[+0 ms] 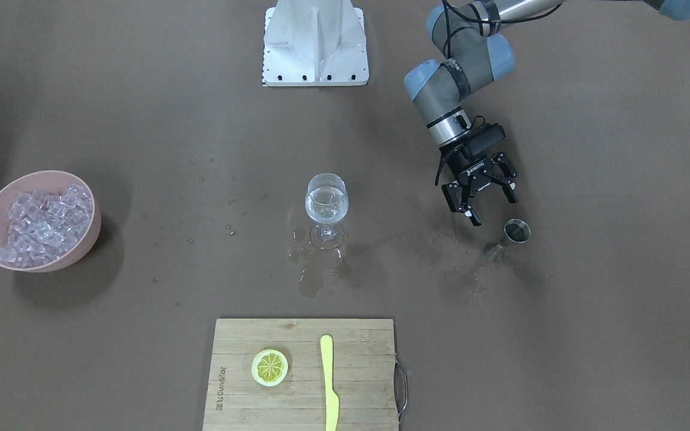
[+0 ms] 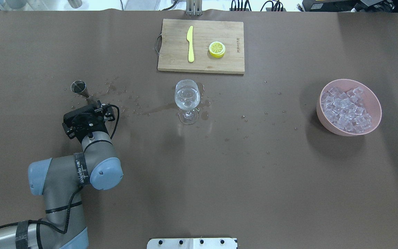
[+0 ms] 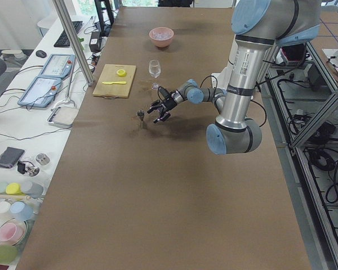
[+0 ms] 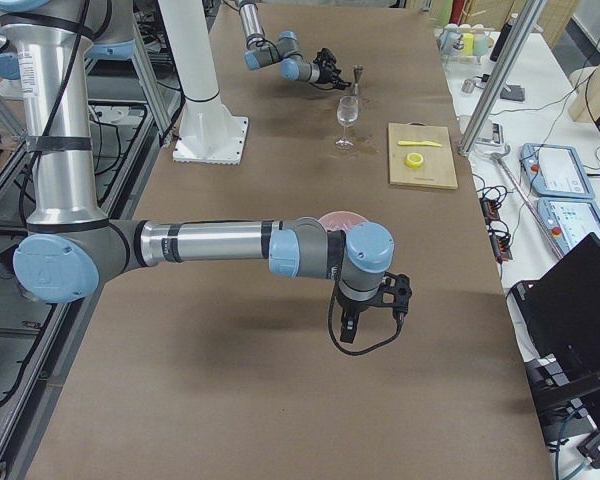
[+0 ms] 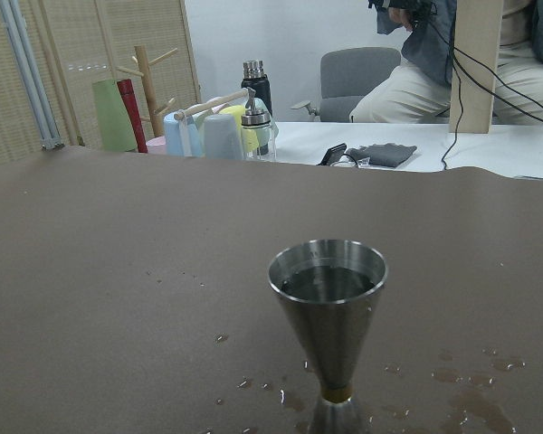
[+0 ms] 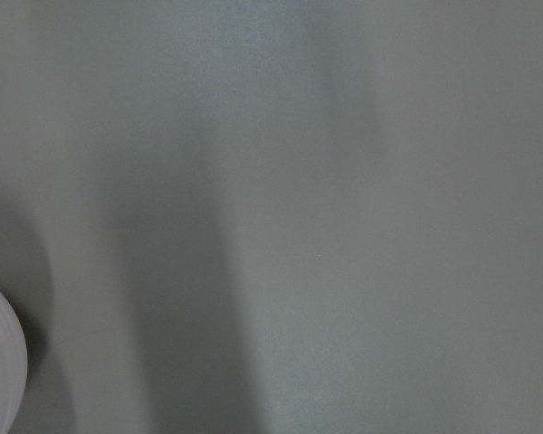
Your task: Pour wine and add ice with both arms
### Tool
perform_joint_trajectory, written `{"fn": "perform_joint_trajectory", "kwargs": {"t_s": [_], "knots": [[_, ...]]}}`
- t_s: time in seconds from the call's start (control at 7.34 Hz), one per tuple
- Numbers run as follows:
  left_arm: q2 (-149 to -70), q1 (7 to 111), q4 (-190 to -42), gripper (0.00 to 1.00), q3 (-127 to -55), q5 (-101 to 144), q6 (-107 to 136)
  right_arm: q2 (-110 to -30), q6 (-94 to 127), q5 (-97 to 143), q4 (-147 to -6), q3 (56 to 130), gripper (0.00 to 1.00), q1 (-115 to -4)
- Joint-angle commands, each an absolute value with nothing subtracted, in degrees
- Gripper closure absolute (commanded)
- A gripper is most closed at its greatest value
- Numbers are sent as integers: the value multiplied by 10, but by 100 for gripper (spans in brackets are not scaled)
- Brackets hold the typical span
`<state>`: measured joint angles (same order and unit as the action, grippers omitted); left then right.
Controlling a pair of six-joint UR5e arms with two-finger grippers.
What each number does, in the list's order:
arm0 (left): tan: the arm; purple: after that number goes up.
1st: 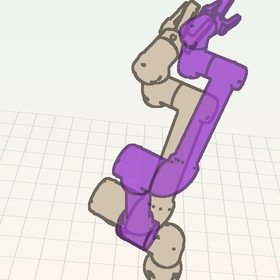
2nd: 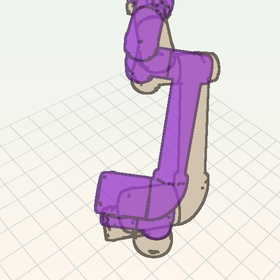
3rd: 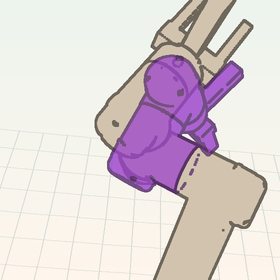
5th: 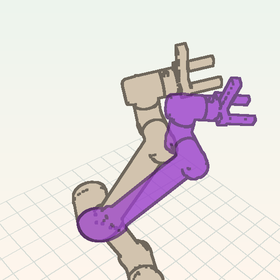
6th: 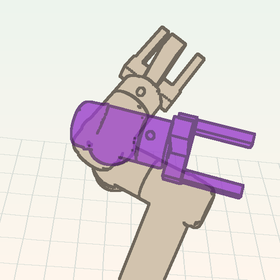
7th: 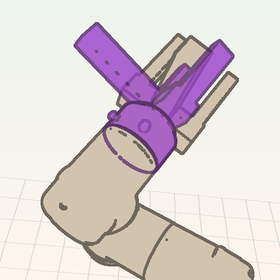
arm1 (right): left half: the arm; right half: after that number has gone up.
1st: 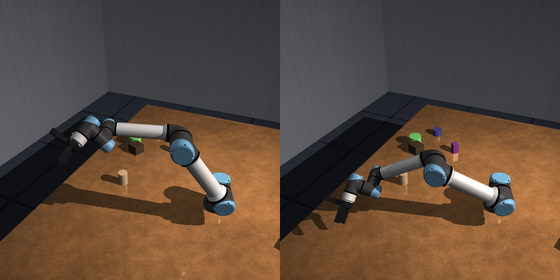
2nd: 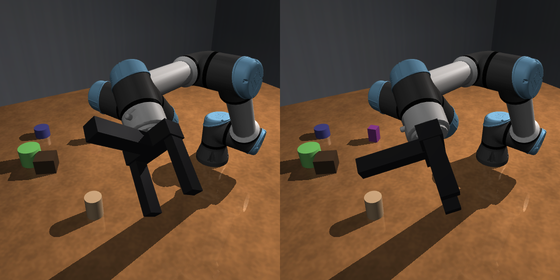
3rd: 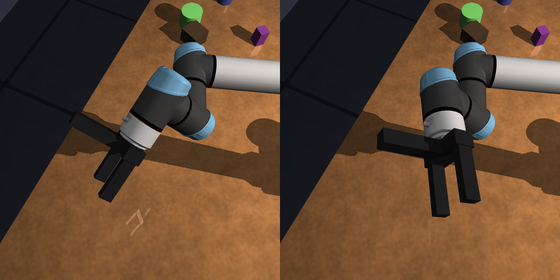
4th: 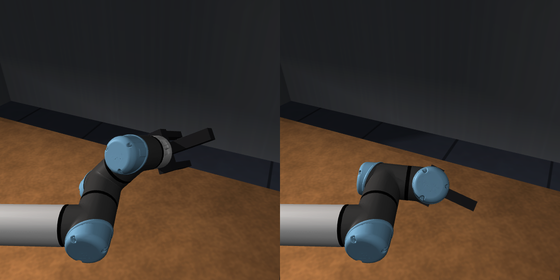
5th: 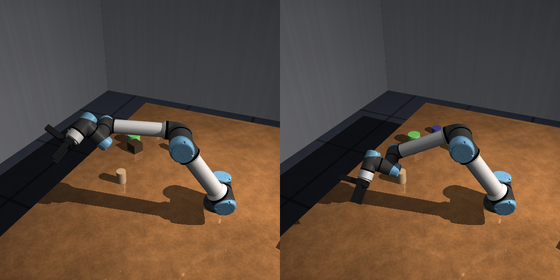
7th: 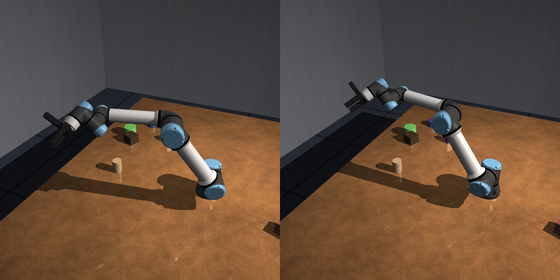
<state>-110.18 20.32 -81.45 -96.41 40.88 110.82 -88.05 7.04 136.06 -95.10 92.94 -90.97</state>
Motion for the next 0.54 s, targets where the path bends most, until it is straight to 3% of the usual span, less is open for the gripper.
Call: {"fn": "perform_joint_trajectory", "kwargs": {"t_s": [0.0,0.41], "knots": [[-1107,222,-864,2,-914,409,1105,-880,70,1362,-951,930,0,-910],[-1125,236,-883,2,-891,409,1097,-880,71,1361,-951,929,0,-909]]}}
